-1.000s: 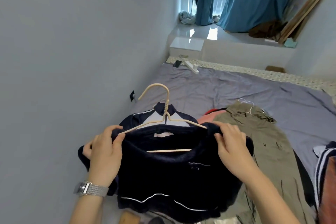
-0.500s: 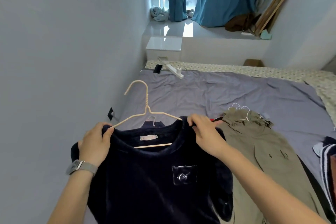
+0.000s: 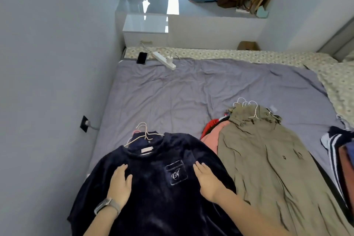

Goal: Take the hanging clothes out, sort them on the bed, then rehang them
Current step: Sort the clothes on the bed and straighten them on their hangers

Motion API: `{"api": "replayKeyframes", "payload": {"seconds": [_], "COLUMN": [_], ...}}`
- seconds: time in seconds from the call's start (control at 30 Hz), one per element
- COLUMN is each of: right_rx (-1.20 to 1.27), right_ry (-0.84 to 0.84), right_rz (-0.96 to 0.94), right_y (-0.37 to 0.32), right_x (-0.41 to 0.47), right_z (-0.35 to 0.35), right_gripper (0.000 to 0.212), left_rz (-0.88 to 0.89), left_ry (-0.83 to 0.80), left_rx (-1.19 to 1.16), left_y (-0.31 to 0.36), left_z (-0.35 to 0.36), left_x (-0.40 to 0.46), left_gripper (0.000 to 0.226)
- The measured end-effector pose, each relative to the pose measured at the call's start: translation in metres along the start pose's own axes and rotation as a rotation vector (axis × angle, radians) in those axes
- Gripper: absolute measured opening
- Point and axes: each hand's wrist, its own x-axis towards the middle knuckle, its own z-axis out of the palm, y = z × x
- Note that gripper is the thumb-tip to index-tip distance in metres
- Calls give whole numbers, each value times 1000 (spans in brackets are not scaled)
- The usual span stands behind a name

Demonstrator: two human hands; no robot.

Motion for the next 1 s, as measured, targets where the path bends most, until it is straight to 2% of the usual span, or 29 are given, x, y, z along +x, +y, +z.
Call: {"api": "replayKeyframes", "payload": {"seconds": [0.2, 0.3, 0.4, 0.53, 0.67, 0.8, 1.0], "right_rx": [124, 216, 228, 205, 212, 239, 256], "right_ry": [-104, -59, -46, -16, -15, -27, -27], "right_rz": [225, 322, 427, 409, 307, 247, 322], "right_y": [97, 147, 203, 274, 351, 434, 544], "right_x": [-45, -70, -85, -95, -102, -108, -69], "right_z": [44, 36, 20, -3, -15, -19, -46], "right_gripper": [76, 55, 63, 61, 53, 55, 50], "left_rz": [63, 157, 256, 286, 262, 207, 179], "left_ry": [-209, -287, -300, -257, -188, -223, -240], "left_rx": [115, 162, 196, 194, 245, 301, 324], "left_y": [17, 59, 115, 183, 243, 304, 359], "left_z": [71, 106, 139, 182, 247, 315, 374], "left_x": [-30, -49, -67, -80, -94, -100, -75], "left_gripper": [38, 39, 41, 42, 39, 30, 51]}}
